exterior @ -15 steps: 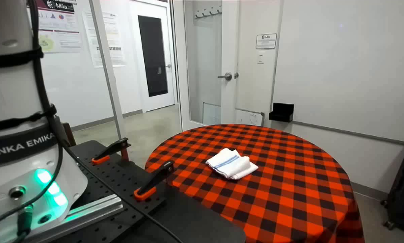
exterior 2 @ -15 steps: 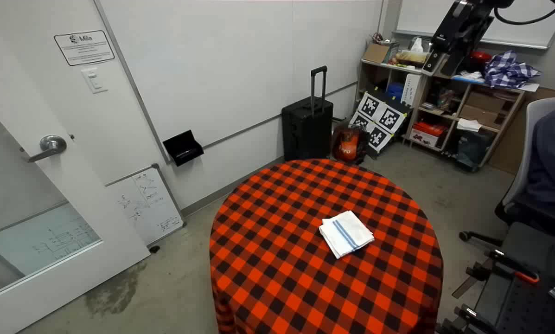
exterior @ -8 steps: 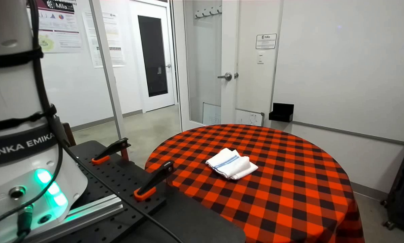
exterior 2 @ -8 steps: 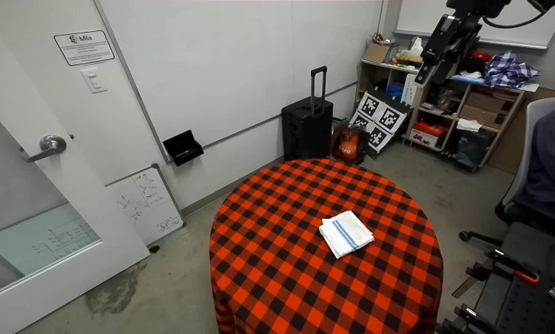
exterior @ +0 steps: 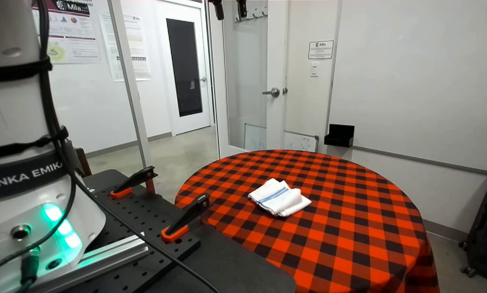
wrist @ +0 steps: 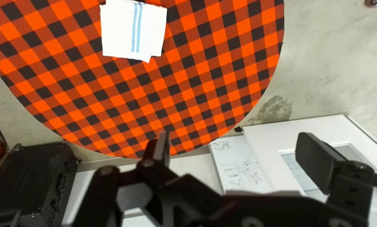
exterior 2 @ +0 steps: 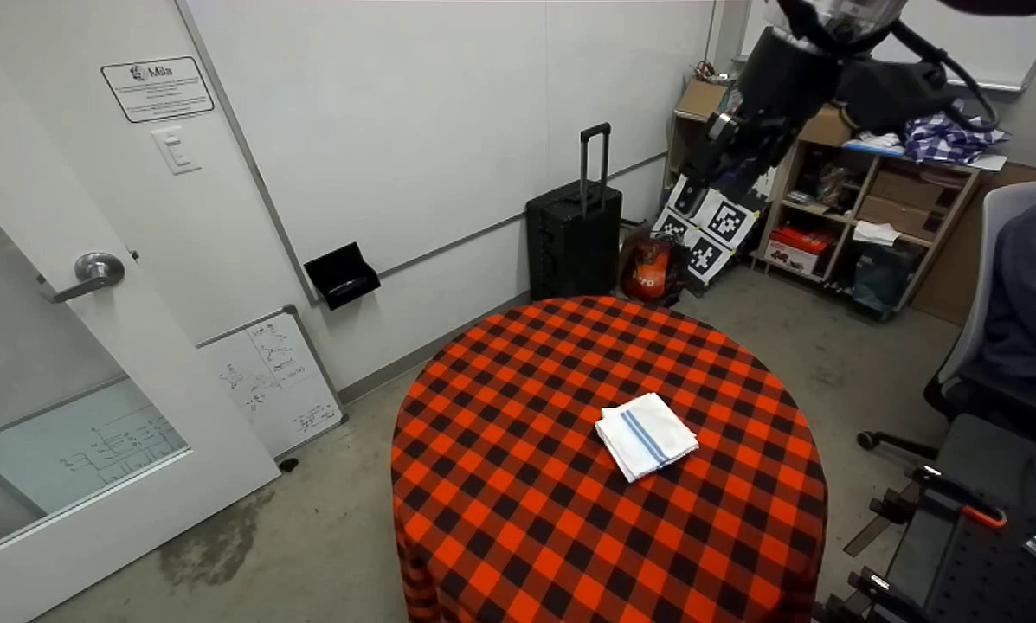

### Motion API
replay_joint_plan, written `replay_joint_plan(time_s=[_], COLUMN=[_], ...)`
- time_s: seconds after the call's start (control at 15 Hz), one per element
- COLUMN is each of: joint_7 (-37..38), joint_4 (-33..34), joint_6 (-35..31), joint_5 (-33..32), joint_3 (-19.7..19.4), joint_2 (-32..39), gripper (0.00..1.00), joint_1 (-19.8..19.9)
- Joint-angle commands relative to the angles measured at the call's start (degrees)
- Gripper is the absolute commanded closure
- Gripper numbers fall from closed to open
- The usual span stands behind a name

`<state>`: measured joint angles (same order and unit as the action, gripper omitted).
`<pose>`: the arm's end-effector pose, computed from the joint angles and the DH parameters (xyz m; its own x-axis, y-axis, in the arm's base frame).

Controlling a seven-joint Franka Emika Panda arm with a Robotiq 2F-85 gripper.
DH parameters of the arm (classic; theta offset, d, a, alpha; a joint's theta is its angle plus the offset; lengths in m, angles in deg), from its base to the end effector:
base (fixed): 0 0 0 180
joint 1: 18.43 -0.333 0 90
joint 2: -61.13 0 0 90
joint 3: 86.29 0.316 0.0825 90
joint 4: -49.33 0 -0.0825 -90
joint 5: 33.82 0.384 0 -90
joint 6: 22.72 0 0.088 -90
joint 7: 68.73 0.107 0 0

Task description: Straighten out the towel

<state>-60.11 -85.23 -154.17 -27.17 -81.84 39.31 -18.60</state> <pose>0.4612 0.0424 0.5111 0.9419 -0.1458 0.3025 -0.1125 -0.9858 -0.1248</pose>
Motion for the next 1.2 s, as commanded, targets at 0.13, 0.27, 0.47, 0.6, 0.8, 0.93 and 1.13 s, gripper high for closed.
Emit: replay_joint_plan(time_s=[0.13, 0.27, 0.47, 0.6, 0.8, 0.93, 1.13], joint_7=[9.66, 10.74, 11.65, 12.91, 15.77, 17.33, 19.33], joint_4=[-1.8, -1.7, -1.07, -1.03, -1.77, -1.8, -1.21], joint_6=[-9.86, -10.56, -10.18, -9.82, -10.19, -10.1, -9.6], joint_5=[-4.16, -5.05, -6.53, -8.69, -12.01, -11.84, -12.37], joint_3=[1.67, 1.6, 1.67, 1.89, 1.73, 1.36, 0.75], joint_2=[6.84, 9.63, 13.24, 15.16, 17.02, 18.24, 18.26], gripper=[0.0, 0.0, 0.0, 0.0, 0.0, 0.0, 0.0], joint_1=[1.56, 1.18, 0.66, 0.54, 0.38, 0.15, 0.28])
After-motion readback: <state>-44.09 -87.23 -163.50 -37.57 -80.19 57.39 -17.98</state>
